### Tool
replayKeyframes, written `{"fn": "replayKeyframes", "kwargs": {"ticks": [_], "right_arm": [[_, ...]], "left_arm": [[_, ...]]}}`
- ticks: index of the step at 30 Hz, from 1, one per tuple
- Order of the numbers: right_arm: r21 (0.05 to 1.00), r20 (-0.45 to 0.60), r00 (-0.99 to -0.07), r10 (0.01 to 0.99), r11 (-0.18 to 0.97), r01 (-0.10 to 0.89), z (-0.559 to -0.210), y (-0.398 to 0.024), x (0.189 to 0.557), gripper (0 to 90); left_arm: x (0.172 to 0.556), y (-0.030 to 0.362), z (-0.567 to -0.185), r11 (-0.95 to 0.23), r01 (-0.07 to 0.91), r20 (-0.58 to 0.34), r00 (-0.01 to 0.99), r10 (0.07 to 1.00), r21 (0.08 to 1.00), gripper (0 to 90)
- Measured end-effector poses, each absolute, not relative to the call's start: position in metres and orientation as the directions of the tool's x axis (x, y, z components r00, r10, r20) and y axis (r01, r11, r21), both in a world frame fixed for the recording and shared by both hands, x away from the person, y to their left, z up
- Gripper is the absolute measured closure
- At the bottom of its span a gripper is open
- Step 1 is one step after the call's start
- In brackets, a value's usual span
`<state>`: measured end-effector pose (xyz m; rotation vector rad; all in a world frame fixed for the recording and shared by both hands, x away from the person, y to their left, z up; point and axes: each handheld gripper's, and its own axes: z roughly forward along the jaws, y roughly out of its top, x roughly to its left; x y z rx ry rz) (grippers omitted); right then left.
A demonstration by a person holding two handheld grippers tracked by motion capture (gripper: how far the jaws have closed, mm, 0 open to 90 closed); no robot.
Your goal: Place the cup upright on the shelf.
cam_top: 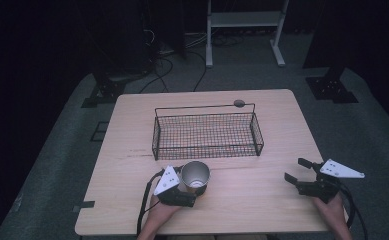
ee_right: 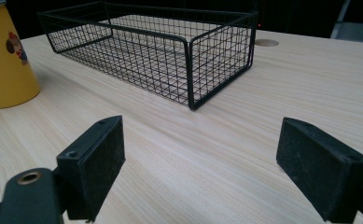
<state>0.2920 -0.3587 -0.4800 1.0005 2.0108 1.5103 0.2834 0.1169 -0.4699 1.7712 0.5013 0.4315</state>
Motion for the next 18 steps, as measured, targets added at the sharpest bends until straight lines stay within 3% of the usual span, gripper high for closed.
{"fn": "replayKeyframes", "kwargs": {"ticks": [18], "right_arm": [[0.947, 0.077, -0.649, 0.757, 0.149, 0.286, -0.480, -0.358, 0.292, 14.3]], "left_arm": [[0.283, 0.113, -0.456, -0.206, 0.084, 0.037, 0.851, 0.523, 0.975, 14.1]]}}
